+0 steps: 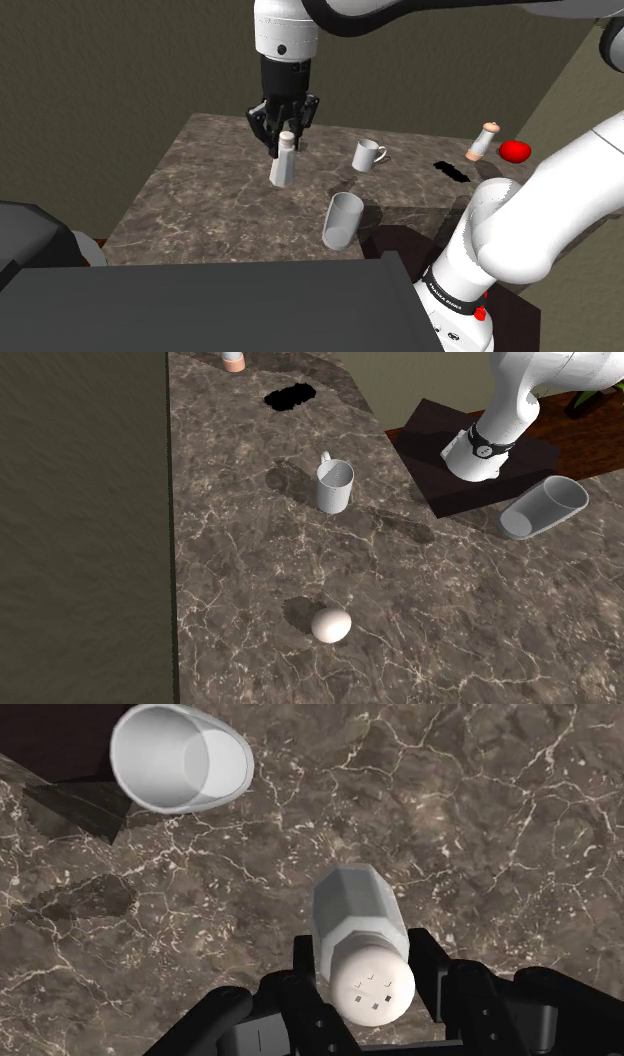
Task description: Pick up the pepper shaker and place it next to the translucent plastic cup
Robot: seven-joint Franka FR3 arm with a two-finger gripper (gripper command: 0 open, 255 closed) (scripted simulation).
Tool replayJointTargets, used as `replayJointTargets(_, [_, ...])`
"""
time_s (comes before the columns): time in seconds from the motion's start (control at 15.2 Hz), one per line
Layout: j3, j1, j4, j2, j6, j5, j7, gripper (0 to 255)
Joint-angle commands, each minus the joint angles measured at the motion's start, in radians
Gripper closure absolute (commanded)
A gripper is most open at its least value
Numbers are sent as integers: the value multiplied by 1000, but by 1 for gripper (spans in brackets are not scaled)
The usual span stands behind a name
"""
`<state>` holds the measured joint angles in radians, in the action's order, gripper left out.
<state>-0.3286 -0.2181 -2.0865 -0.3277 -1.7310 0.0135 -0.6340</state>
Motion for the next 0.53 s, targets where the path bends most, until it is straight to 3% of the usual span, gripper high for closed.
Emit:
replayJointTargets(0.0, [-3, -2, -25, -1, -24, 2, -5, 255])
replayJointTargets(0.46, [-10, -4, -112, 6, -118, 2, -12, 255])
